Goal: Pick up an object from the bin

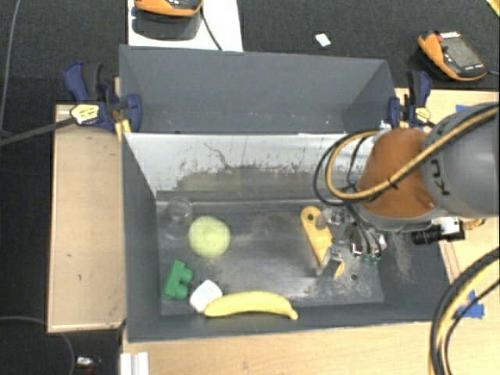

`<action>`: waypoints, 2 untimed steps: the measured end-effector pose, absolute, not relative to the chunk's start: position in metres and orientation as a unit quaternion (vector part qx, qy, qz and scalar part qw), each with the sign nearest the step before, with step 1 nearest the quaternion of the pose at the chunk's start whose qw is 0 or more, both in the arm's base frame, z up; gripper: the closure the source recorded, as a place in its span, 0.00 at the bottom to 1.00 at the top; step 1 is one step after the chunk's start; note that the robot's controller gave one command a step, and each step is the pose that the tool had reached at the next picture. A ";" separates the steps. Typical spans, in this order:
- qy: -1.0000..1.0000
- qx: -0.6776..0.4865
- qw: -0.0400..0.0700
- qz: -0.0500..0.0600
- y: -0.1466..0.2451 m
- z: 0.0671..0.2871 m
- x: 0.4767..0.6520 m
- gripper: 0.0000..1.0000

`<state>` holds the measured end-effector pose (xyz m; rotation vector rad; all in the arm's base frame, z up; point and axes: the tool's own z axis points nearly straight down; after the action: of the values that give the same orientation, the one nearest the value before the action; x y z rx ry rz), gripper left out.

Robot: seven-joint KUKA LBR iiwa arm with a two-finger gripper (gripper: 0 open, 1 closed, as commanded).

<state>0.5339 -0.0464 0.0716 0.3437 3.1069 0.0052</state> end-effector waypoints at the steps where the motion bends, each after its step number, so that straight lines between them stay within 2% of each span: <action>1: 0.994 0.106 0.008 0.003 -0.047 0.073 0.534 1.00; 2: 0.994 0.106 0.008 0.003 -0.048 0.073 0.534 1.00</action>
Offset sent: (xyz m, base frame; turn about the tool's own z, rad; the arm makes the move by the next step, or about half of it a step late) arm 0.0000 0.0000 0.0000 0.0000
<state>0.5339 -0.0475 0.0728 0.3307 3.1072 0.0091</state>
